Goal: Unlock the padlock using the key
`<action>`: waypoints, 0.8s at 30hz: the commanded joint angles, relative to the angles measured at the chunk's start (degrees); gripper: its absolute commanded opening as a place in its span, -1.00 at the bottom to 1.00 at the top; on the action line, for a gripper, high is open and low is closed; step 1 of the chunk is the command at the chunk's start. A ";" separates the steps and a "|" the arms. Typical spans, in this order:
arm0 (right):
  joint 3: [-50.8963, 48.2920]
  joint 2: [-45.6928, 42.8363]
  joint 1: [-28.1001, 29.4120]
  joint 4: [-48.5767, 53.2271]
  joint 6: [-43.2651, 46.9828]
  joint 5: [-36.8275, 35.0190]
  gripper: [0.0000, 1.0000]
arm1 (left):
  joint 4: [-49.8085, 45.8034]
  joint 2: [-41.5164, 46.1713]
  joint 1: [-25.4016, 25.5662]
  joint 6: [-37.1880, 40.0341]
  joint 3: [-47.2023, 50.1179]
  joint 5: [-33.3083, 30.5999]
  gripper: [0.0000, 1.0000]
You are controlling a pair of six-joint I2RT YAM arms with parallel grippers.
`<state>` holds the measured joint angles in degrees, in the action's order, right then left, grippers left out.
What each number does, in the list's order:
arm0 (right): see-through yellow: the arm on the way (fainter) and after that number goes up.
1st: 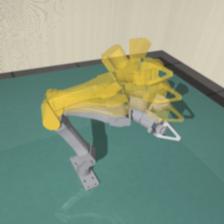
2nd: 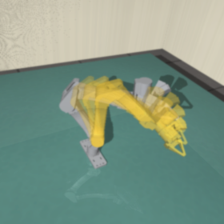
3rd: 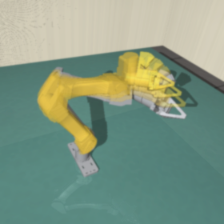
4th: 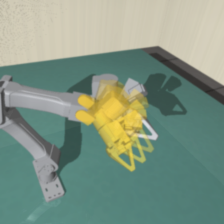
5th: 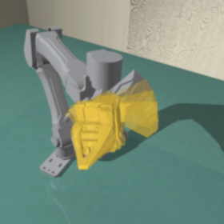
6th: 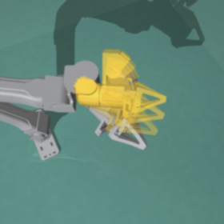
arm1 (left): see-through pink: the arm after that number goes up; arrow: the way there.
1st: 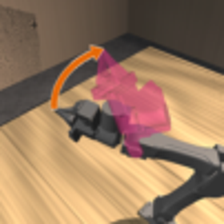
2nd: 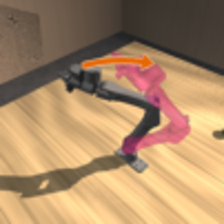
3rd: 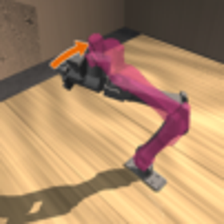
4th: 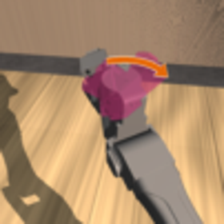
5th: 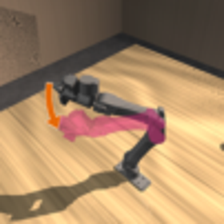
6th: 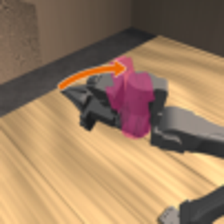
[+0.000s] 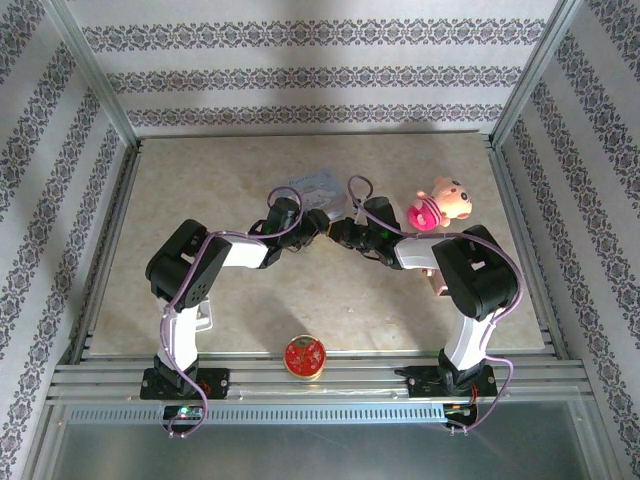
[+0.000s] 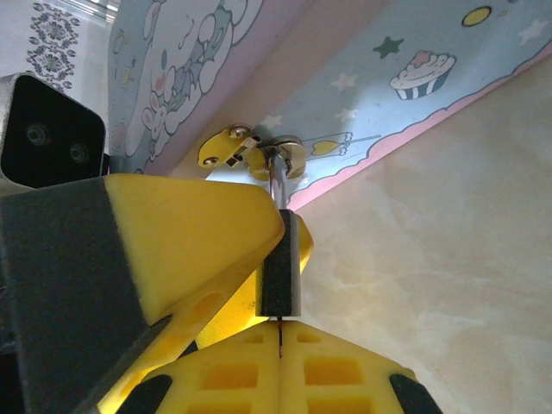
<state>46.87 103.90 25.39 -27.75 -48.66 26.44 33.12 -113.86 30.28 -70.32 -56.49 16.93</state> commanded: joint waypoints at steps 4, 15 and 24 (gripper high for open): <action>1.56 0.82 0.63 -3.01 -0.86 0.77 -1.00 | -0.43 -2.36 -0.84 -2.66 1.71 0.35 -0.59; 0.81 -0.72 1.15 -1.74 -1.14 -1.01 -0.72 | 2.09 -1.65 -0.84 -4.10 4.85 1.35 -1.00; -1.96 -5.72 2.16 1.34 -0.30 -4.33 -0.38 | 3.60 0.66 -0.83 -5.46 8.63 2.89 -1.00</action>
<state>46.04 102.30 26.79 -26.13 -49.63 23.88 41.67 -113.34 29.61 -73.14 -50.74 17.78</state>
